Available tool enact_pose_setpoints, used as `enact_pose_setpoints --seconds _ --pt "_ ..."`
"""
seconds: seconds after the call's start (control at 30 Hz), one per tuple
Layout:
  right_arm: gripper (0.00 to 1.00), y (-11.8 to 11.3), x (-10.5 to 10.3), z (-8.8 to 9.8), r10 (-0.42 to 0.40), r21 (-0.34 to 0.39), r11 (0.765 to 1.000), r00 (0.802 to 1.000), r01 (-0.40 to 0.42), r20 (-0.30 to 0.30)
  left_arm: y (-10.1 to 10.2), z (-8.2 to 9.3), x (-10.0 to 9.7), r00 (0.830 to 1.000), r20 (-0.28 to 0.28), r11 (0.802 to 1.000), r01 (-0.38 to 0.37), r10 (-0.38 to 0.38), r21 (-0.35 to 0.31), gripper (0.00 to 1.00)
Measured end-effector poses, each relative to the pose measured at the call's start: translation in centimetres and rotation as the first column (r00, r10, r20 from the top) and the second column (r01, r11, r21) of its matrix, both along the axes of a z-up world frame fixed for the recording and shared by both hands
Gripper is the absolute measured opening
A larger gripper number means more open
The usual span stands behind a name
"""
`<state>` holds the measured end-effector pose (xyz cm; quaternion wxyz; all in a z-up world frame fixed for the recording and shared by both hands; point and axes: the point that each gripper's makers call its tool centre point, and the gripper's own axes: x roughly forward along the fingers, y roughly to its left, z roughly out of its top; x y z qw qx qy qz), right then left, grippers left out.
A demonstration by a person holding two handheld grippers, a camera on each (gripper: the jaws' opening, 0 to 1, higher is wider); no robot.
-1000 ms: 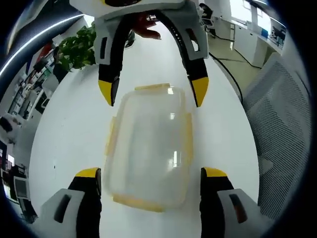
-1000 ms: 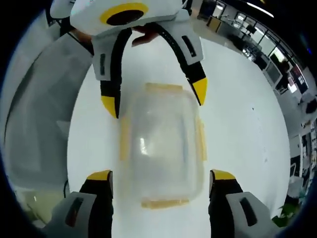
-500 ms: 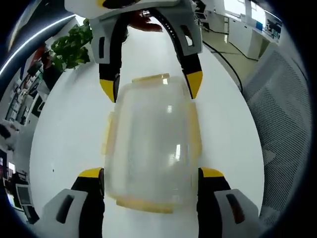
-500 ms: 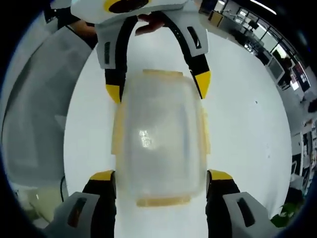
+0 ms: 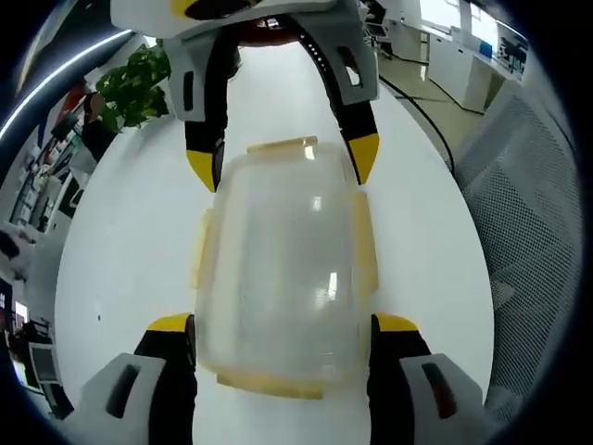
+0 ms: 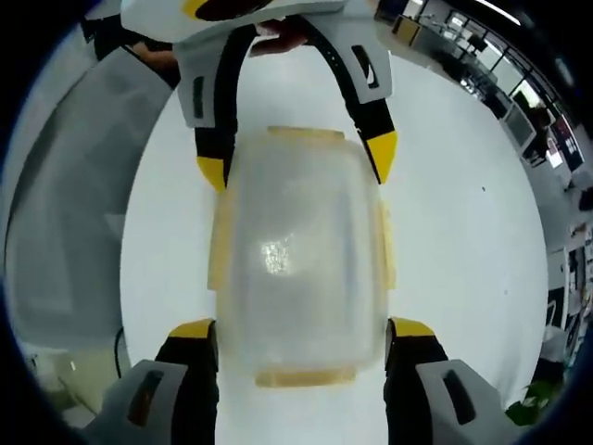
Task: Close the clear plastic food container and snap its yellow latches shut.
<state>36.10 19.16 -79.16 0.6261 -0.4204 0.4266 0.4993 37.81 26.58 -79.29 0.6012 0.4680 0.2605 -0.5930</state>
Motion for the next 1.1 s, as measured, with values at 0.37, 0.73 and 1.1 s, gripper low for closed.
enact_pose_setpoints --seconds 0.37,0.73,1.1 --pt "0.73 0.4 -0.1 0.0 0.004 0.002 1.0 1.0 -0.004 -0.003 0.4 0.0 -0.1 1.0 -0.001 1.0 -0.008 0.008 0.005 0.75" --pt "0.73 0.9 -0.3 0.0 0.01 -0.007 1.0 1.0 -0.01 -0.003 0.9 0.0 -0.3 1.0 -0.002 1.0 -0.016 0.016 0.003 0.75" --pt "0.73 2.6 -0.2 -0.1 0.024 -0.007 1.0 1.0 -0.024 -0.003 2.6 0.0 -0.4 0.999 -0.004 0.999 -0.032 0.032 -0.002 0.75"
